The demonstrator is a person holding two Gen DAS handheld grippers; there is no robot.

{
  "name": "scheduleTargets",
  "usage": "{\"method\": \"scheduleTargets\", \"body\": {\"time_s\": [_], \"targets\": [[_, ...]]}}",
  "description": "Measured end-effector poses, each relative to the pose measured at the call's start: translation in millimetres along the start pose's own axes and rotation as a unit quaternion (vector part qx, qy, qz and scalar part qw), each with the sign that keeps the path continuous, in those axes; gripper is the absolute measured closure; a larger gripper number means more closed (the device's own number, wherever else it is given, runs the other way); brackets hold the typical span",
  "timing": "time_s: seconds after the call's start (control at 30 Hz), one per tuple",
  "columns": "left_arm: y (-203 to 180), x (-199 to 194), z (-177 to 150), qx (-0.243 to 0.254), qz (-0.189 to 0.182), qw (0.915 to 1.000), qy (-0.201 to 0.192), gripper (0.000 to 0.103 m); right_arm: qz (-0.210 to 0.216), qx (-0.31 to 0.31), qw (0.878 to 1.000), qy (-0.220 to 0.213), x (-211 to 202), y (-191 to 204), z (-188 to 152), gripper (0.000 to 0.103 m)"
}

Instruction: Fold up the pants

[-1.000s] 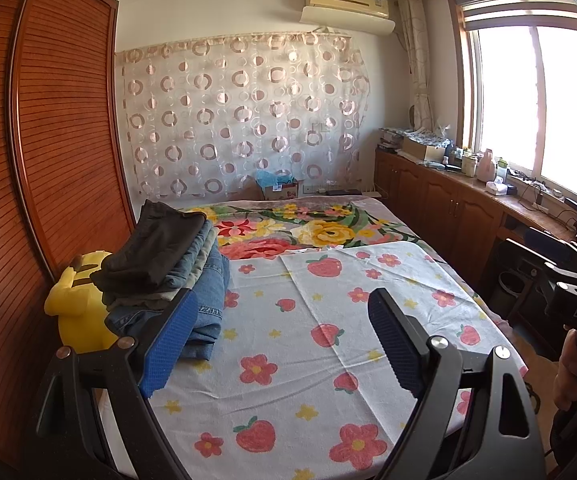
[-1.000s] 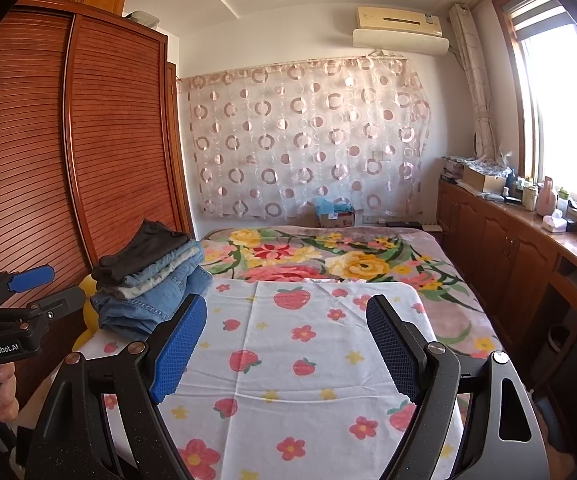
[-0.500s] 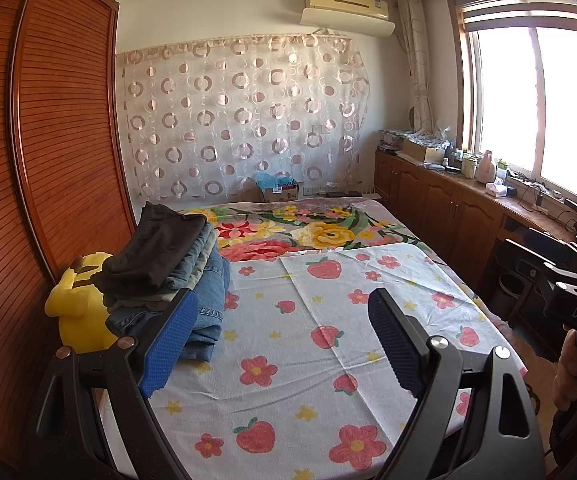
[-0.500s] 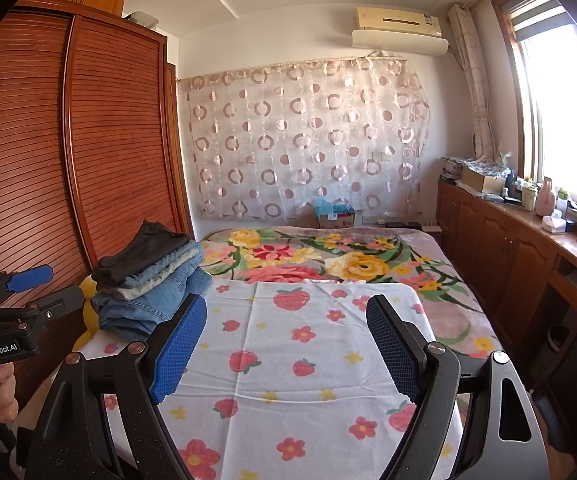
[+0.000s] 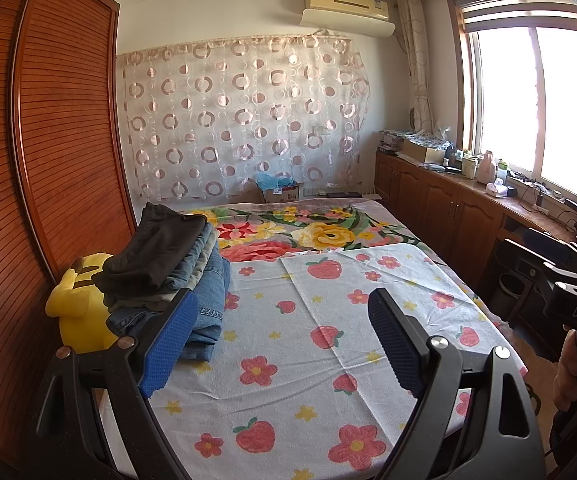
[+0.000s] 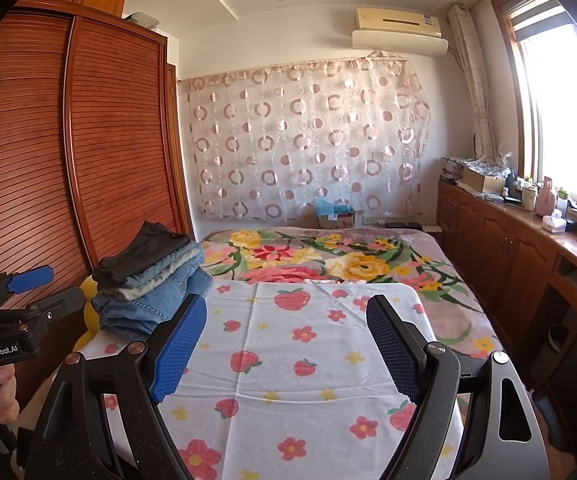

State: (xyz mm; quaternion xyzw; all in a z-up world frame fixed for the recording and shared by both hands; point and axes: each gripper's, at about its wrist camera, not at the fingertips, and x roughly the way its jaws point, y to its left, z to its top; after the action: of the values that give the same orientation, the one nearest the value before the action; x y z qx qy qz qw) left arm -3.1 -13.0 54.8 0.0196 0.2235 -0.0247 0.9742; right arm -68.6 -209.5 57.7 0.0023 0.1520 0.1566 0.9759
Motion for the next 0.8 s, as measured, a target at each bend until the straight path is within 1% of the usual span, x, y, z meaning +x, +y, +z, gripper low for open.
{"method": "scheduleTargets", "body": {"time_s": [0.8], "targets": [[0.3,-0.1,-1.1,0.000,0.000,1.0000,0.000,0.015,-0.001,0.000,1.000,0.000,1.2,0.6,-1.4,0.019]]}}
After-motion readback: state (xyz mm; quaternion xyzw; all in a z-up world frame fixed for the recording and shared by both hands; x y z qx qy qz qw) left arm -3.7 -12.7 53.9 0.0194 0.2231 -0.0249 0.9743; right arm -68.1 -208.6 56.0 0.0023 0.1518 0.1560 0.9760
